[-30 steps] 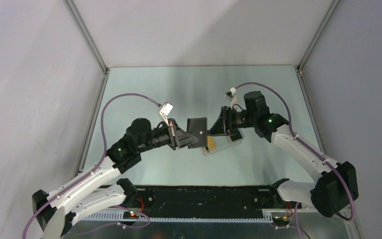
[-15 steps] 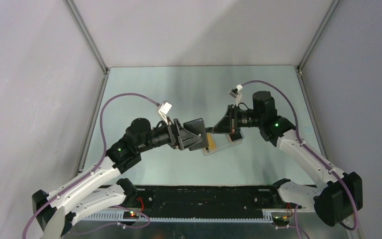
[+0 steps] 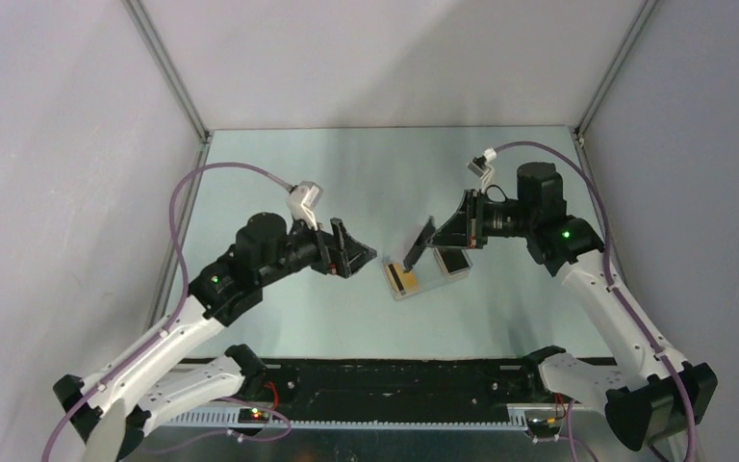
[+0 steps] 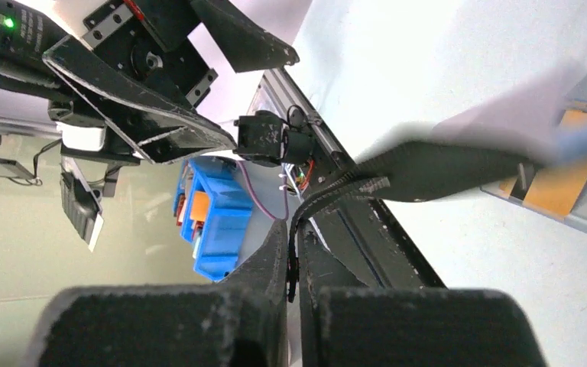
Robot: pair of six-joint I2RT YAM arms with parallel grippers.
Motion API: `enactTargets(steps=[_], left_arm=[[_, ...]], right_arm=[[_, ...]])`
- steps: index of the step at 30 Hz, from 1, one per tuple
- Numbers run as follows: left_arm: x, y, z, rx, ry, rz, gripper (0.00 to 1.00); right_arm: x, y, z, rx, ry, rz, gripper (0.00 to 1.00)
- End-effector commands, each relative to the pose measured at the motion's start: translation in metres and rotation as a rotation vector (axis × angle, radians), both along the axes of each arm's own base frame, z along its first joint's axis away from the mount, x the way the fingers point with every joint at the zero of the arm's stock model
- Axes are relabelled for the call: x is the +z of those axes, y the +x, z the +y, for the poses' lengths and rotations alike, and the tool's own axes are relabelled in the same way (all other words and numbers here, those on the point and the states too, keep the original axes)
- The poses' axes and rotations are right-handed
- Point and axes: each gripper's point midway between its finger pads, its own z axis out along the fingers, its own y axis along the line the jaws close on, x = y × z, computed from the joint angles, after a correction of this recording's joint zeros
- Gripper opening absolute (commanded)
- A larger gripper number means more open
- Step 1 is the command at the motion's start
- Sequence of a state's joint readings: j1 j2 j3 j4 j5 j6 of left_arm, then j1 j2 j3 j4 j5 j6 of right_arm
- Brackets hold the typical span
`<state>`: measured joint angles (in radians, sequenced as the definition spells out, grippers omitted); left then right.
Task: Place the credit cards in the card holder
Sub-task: Open the card holder.
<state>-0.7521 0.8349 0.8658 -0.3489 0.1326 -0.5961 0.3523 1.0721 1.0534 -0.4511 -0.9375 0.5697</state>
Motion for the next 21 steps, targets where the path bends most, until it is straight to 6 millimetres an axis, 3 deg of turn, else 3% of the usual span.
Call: enactTargets(steps=[1,9,16,21], left_arm=[[0.023,-0.006,-0.002,-0.146,0.097,-0.170,1.00],[0.031,-0.023,-0.025,-0.406,0.125,-0.279,0.98],[0.034,-0.037,-0.037,-0.570,0.117,-0.342,0.97],[0.031,-0.046,-0.047,-0.694,0.101,-0.366,0.96]], right_arm=[[0.024,-0.018,-0.002,0.080,0.004,-0.026,0.00],[0.056,-0.048,0.000,0.274,0.116,-0.066,0.00],[0.061,-0.066,-0.006,0.406,0.180,-0.066,0.00],[0.076,-0.087,-0.011,0.525,0.248,-0.097,0.00]])
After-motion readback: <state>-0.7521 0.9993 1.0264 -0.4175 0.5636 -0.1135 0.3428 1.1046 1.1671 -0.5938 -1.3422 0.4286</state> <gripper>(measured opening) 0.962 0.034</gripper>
